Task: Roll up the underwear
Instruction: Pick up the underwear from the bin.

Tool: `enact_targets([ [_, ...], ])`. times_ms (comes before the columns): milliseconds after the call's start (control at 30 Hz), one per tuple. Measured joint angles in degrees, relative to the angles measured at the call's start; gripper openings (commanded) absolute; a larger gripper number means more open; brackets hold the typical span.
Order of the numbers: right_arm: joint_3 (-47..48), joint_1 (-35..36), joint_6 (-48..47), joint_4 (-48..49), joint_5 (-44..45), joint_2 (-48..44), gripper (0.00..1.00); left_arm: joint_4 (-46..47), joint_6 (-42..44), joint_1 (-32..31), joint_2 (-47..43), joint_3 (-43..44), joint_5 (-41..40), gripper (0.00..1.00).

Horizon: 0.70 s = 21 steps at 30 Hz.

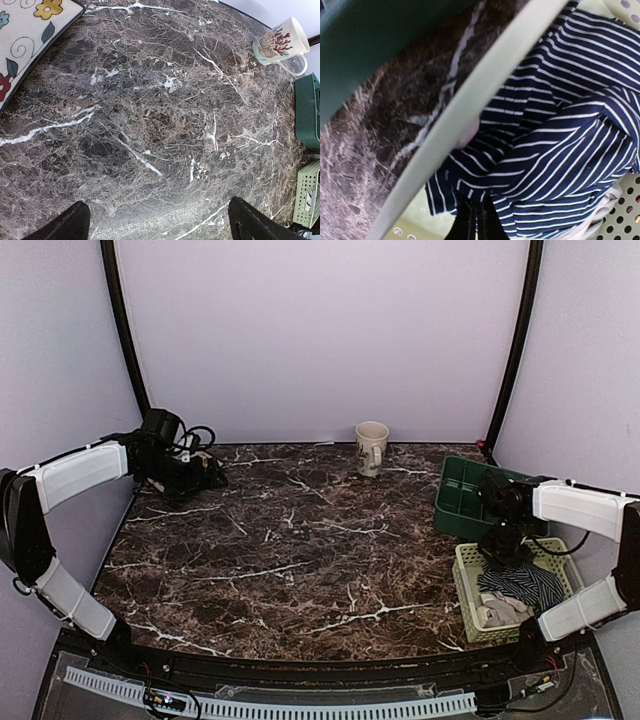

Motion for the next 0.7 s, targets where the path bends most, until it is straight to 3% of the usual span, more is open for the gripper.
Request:
enact_targets([
  [300, 4.09, -0.50, -0.02, -5.73, 1.38, -6.51, 0.00, -0.26, 0.24, 0.00, 0.02, 1.57, -0.26, 0.99],
  [700, 24.55, -0.57, -9.16, -8.04, 2.64, -9.90, 0.00, -0.17, 0.31, 0.00, 0.42, 2.51, -0.02, 0.99],
])
